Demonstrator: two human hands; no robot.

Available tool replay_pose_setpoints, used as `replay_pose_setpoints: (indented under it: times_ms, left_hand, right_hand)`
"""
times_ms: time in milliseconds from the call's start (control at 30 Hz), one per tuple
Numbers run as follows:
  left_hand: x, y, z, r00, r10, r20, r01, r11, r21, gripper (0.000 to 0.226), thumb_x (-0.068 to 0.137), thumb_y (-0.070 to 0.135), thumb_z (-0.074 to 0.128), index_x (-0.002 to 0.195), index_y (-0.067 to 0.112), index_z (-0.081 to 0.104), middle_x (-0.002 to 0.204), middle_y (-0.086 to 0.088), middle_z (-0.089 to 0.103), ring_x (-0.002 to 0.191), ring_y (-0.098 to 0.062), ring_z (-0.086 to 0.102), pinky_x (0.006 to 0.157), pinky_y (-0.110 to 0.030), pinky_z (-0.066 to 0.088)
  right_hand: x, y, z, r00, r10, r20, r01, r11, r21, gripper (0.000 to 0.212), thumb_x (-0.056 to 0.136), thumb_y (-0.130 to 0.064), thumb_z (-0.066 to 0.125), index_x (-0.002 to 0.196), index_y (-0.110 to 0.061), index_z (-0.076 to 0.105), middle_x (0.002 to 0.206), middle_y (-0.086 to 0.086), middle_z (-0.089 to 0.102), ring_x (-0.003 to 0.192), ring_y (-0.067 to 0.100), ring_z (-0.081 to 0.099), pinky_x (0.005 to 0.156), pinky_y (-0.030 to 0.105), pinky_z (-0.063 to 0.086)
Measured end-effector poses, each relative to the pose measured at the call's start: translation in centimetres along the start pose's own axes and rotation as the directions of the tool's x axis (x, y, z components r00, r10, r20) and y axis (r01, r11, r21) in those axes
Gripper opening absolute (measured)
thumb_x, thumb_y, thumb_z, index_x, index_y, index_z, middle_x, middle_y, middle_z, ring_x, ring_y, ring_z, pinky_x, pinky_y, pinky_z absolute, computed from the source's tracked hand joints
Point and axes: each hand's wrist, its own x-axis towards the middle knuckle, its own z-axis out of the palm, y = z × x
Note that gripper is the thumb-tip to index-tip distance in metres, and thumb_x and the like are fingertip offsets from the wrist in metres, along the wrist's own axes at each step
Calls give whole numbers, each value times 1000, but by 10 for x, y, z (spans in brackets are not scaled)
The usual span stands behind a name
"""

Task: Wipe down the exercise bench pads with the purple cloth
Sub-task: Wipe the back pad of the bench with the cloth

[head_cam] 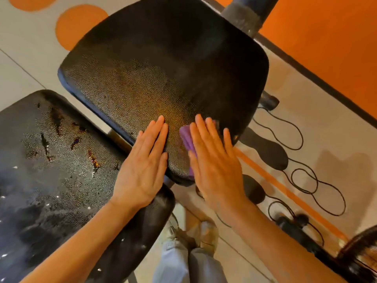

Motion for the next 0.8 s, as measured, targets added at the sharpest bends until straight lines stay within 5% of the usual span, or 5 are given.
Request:
replay_pose_setpoints:
  times_ms: [100,200,400,600,800]
  left_hand:
    - [0,0,-1,999,25,-22,-25,1000,1,55,102,24,28,154,5,18,164,-7,12,152,-20,9,125,-40,8]
    - [-1,2,-1,999,29,-25,-28,1000,9,55,103,22,29,154,5,18,164,-8,11,152,-20,8,125,-41,8]
    - [0,0,-1,999,42,-25,-42,999,-14,54,103,21,29,153,3,20,163,-9,13,152,-20,9,125,-37,5]
    - [-1,-1,2,1000,17,-13,-17,1000,11,55,104,25,23,155,7,15,165,-5,6,153,-16,0,125,-32,0]
    - [-2,-4,3,999,31,-17,-31,999,-10,54,105,26,23,154,5,14,165,-6,5,153,-14,-1,125,-34,2]
  right_hand:
    - [66,55,-11,973,222,-63,-221,975,28,57,100,-34,15,152,-11,17,161,12,15,149,28,11,122,48,13]
    - [59,31,-3,911,397,-117,-386,916,107,56,101,-32,19,153,-12,14,162,12,11,150,29,7,122,47,10]
    - [-12,-13,10,999,-24,-44,25,999,28,56,97,-31,32,149,-11,28,157,10,28,147,27,21,118,43,11]
    - [52,8,2,892,427,-149,-414,904,109,55,102,-32,26,153,-13,15,161,10,13,150,27,7,120,46,5]
    - [-33,-44,20,988,129,-78,-126,991,52,60,94,-31,30,150,-12,26,159,10,24,148,28,17,118,47,13]
